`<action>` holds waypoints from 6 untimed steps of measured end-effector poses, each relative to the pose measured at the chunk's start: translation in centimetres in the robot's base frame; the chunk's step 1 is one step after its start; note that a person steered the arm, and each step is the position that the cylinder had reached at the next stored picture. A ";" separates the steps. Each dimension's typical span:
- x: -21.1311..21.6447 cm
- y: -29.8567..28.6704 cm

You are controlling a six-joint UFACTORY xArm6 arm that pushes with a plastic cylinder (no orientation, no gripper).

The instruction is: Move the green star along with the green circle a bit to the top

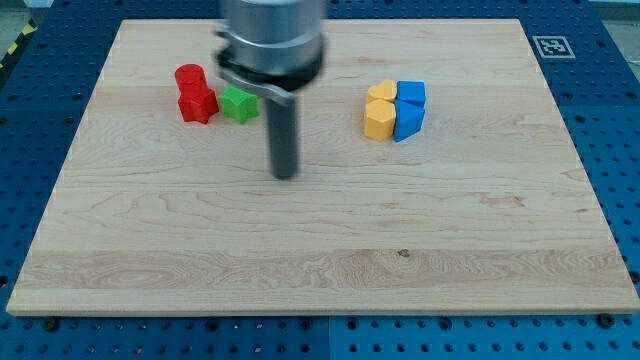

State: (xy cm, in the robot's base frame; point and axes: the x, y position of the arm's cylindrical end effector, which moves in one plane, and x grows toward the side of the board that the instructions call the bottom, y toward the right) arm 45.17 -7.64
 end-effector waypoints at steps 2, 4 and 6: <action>-2.8 -2.6; -3.3 -4.1; -5.3 -4.2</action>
